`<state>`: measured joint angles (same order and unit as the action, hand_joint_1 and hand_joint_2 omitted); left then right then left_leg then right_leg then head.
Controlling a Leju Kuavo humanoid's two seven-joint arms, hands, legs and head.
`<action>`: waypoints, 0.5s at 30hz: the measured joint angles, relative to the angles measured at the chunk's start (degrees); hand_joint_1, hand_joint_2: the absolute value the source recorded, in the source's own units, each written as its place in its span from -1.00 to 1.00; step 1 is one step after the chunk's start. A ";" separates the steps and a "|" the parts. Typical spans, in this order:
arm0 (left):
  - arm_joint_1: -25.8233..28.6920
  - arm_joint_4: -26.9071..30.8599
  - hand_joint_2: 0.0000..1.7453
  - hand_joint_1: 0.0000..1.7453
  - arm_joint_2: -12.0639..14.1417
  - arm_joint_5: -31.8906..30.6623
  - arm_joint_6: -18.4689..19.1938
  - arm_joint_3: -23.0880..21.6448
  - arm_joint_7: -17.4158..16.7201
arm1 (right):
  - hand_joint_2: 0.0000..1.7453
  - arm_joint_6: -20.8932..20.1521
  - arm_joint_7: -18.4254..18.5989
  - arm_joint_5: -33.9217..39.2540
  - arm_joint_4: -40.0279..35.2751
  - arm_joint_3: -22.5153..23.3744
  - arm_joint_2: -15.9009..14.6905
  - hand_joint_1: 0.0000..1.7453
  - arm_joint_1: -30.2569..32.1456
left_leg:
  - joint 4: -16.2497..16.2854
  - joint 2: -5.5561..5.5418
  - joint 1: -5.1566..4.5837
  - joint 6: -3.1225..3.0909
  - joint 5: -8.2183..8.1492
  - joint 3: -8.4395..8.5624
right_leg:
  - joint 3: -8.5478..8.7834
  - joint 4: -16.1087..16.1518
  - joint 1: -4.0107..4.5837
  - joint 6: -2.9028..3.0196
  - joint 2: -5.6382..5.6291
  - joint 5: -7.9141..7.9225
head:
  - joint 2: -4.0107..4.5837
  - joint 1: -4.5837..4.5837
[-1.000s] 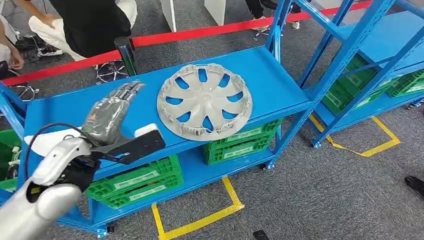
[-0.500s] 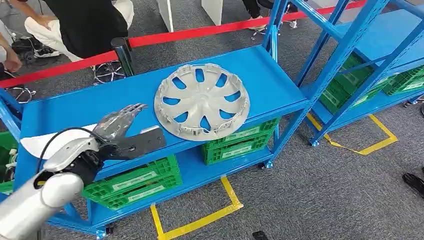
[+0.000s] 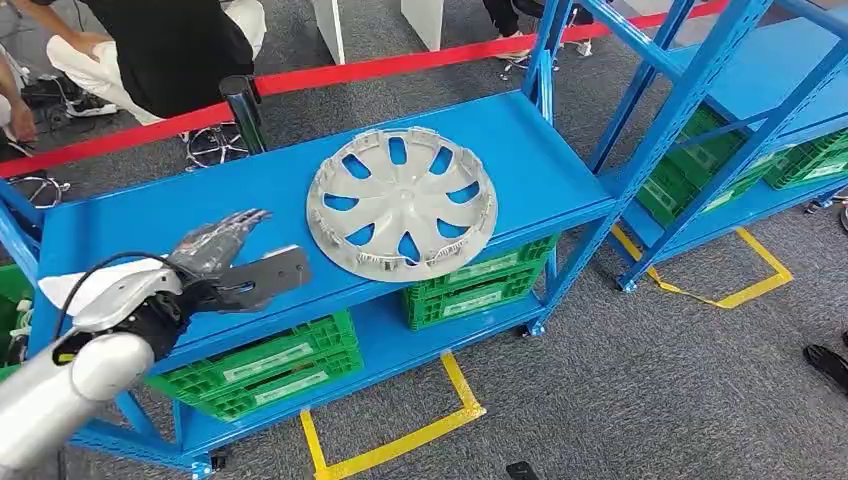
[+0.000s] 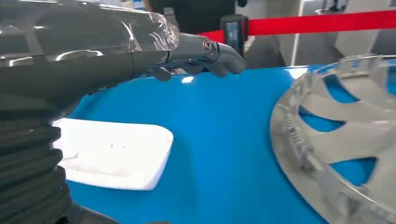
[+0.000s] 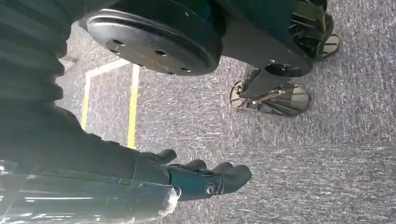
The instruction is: Take the parts from the cabinet and place them on the table.
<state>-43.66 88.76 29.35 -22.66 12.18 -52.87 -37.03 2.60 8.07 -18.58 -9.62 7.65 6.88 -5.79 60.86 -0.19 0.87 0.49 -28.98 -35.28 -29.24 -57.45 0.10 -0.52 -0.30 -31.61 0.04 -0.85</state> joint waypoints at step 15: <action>1.20 -9.23 1.00 -1.00 1.99 1.33 -1.44 0.00 -0.02 | 1.00 0.06 1.05 0.00 0.00 -0.98 -0.02 -1.00 -0.07 | -0.02 0.07 0.00 0.00 0.00 0.00 | 0.01 -0.01 0.00 0.00 0.00 0.00 | 0.00 0.02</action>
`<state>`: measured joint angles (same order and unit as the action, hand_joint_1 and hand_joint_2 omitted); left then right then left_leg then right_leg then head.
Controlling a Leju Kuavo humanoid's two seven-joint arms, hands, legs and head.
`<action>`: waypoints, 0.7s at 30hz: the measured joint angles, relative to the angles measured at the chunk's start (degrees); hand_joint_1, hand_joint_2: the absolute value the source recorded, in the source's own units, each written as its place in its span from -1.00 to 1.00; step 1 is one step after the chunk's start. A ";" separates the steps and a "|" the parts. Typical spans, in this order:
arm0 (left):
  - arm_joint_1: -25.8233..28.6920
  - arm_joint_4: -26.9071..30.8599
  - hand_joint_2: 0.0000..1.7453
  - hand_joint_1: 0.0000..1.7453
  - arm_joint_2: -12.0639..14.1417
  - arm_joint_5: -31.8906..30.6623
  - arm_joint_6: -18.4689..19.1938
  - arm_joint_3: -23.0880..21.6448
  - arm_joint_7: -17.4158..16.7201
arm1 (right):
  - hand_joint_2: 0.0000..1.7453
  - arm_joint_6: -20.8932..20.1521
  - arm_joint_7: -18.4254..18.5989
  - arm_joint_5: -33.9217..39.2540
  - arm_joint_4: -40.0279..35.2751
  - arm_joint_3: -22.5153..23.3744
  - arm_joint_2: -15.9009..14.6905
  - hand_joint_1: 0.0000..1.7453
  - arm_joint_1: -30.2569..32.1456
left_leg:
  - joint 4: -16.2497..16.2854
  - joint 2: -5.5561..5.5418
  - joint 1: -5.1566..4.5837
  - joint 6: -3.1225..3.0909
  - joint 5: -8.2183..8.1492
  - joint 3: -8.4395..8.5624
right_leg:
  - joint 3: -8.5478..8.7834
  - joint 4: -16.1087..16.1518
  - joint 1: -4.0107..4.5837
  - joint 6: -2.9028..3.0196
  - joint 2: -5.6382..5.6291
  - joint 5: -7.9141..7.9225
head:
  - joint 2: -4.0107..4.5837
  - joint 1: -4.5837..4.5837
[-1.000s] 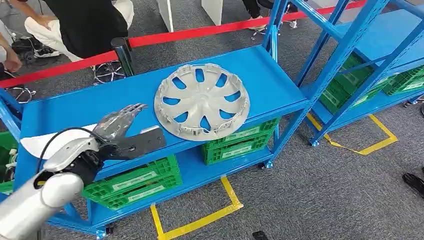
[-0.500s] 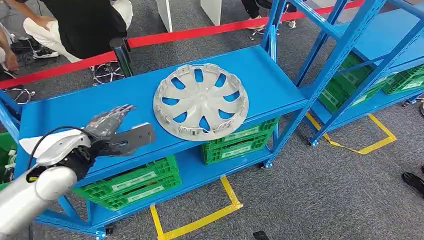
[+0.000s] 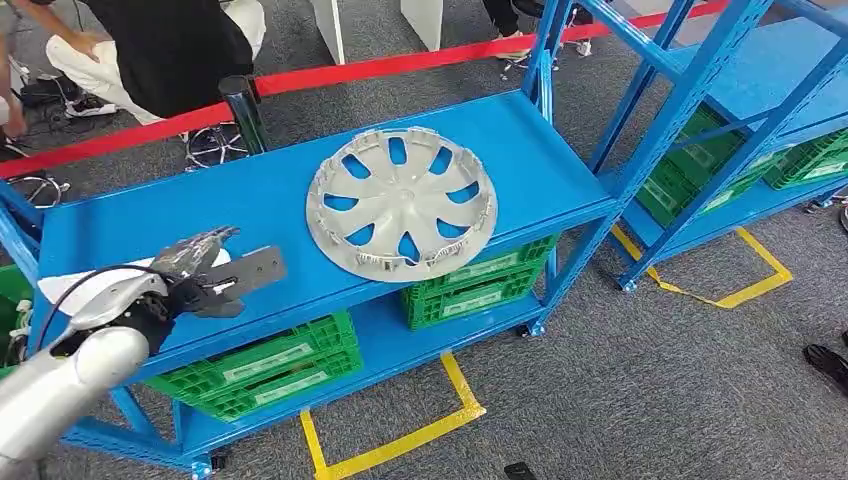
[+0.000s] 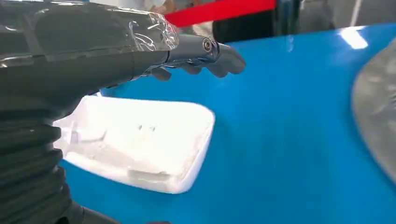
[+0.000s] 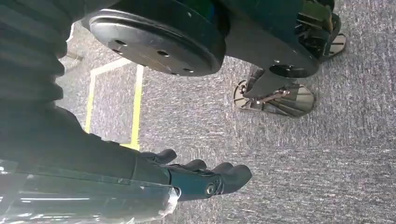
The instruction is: Take the parts from the cabinet and place them on the table.
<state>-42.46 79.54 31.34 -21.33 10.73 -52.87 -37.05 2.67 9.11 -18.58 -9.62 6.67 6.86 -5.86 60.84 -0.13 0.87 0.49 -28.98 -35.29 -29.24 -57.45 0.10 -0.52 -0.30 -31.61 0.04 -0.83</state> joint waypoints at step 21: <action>1.57 -6.05 1.00 -1.00 2.56 2.58 -1.33 0.22 -0.22 | 1.00 0.17 0.13 0.09 0.00 -1.31 0.00 -1.00 -0.09 | -0.01 0.16 0.00 0.00 0.00 0.04 | 0.00 0.00 0.00 0.00 -0.03 0.01 | 0.00 0.00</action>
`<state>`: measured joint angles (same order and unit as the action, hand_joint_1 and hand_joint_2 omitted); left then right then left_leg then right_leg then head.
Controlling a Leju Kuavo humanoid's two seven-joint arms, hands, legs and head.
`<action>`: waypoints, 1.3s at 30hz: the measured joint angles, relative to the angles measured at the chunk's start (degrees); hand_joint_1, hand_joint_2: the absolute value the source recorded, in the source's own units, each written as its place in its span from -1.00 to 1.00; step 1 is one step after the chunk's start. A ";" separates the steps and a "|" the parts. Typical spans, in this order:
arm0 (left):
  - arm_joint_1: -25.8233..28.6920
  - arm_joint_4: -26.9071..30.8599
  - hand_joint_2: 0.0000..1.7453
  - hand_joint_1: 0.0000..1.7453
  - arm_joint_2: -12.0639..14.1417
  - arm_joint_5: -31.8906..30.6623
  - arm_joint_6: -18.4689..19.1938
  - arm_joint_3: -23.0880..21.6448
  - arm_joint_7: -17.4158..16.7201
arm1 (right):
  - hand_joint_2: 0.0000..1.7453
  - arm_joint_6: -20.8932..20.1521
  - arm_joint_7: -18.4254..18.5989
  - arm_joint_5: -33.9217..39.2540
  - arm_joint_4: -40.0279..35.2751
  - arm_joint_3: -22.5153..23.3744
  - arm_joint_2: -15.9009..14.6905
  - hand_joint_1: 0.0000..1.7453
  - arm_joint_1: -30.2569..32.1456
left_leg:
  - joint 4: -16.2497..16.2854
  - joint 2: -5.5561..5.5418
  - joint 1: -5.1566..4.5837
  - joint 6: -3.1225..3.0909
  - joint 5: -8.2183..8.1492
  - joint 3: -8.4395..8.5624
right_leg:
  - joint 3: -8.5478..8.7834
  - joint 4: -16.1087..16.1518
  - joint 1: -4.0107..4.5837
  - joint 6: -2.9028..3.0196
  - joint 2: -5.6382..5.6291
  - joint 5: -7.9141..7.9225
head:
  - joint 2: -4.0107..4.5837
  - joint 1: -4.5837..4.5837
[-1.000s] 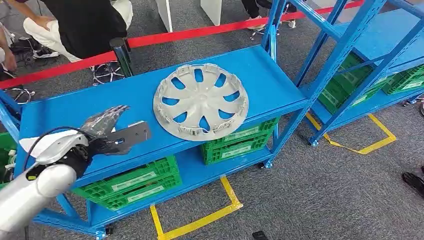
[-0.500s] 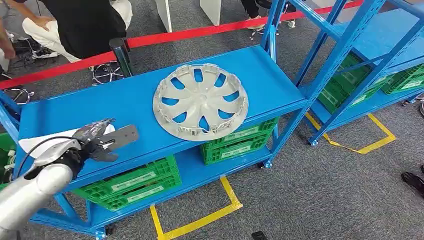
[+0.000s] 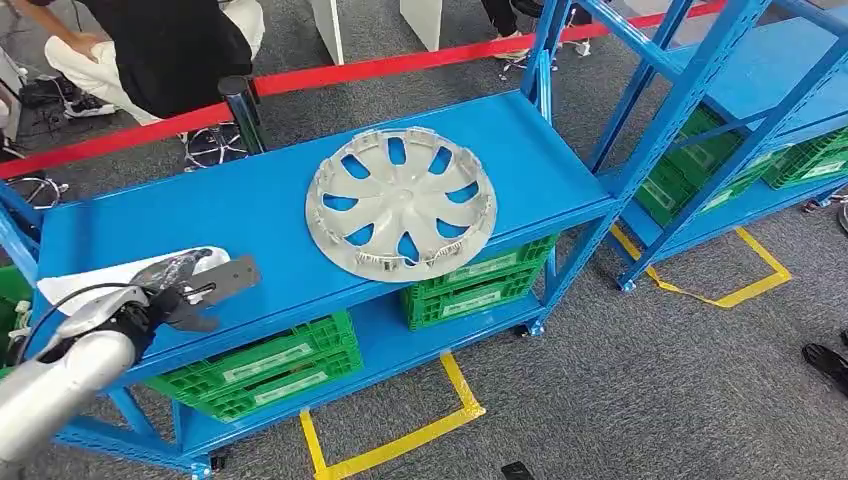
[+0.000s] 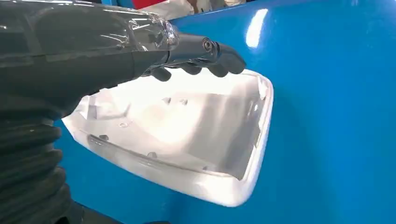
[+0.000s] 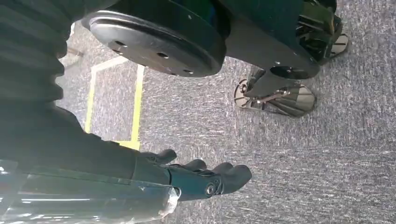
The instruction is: Take the parts from the cabinet and place them on the table.
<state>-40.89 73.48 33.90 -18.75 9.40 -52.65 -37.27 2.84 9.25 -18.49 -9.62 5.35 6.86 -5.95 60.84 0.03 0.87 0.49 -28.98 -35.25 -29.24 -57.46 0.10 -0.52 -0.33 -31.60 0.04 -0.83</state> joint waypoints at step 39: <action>-1.37 -0.92 1.00 1.00 -0.50 0.79 2.19 0.00 -0.22 | 1.00 0.15 0.00 1.09 0.00 -0.94 0.04 -1.00 -0.20 | -0.02 -0.41 0.01 0.01 0.00 0.39 | 0.34 0.00 0.00 0.00 0.04 0.00 | 0.00 0.04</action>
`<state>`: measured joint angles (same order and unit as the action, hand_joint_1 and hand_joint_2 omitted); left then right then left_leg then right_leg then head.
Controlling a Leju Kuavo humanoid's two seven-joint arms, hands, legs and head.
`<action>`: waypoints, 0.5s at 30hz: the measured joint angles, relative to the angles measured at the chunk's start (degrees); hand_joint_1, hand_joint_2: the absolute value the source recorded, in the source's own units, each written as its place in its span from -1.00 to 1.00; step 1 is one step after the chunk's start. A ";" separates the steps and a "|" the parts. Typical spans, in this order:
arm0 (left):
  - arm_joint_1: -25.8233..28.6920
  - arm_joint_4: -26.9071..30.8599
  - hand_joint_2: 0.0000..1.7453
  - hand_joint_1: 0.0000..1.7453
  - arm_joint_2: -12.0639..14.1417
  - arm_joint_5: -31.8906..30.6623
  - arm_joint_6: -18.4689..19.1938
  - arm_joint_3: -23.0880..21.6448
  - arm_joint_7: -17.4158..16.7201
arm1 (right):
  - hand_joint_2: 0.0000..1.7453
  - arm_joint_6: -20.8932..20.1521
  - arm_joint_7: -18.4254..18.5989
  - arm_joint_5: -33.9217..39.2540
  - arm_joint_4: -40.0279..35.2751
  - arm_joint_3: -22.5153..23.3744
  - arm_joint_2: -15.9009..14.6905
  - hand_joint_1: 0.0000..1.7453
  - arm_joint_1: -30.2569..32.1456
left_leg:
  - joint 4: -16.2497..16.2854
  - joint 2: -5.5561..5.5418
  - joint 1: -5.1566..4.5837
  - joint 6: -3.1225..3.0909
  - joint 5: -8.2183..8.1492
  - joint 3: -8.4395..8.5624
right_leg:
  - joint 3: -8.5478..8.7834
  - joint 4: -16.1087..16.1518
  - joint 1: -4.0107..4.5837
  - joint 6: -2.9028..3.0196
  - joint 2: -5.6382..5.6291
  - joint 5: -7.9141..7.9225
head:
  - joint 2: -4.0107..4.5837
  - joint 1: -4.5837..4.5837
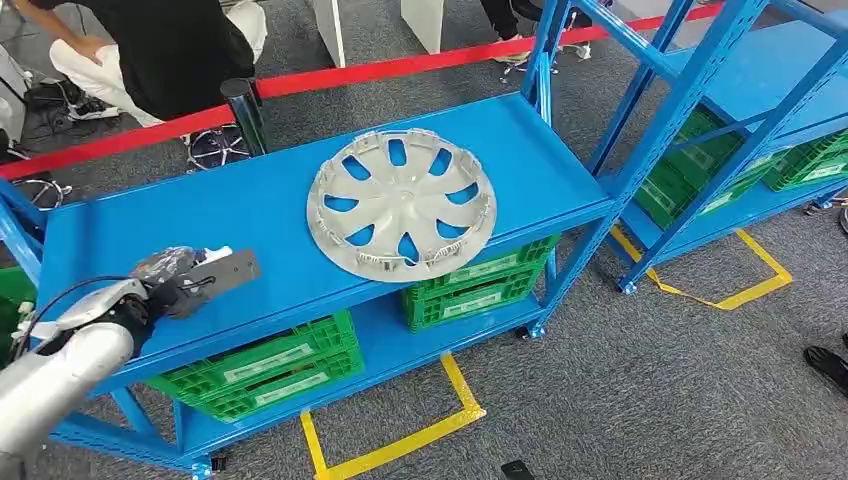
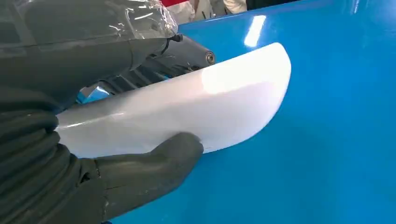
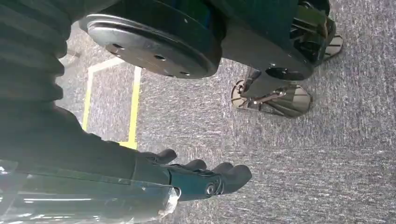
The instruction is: Take the parts from the cabinet and place them on the table.
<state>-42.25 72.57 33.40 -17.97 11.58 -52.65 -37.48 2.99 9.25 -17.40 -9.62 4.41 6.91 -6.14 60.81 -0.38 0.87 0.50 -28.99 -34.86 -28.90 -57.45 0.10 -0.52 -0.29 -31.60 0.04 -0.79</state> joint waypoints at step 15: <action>0.70 0.09 1.00 1.00 -0.74 -9.09 -7.83 -0.20 5.86 | 1.00 0.02 -0.61 1.53 0.00 -0.46 -0.04 -1.00 0.21 | 0.00 -0.07 0.00 0.00 0.00 -0.03 | 0.04 0.01 -0.01 0.00 0.00 0.00 | 0.00 0.00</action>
<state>-41.55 72.65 32.65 -27.06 3.76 -52.85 -31.63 3.02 8.63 -15.87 -9.62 3.96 6.86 -5.93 60.81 -0.45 0.87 0.50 -28.99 -34.88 -28.87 -57.44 0.09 -0.52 -0.29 -31.61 0.04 -0.79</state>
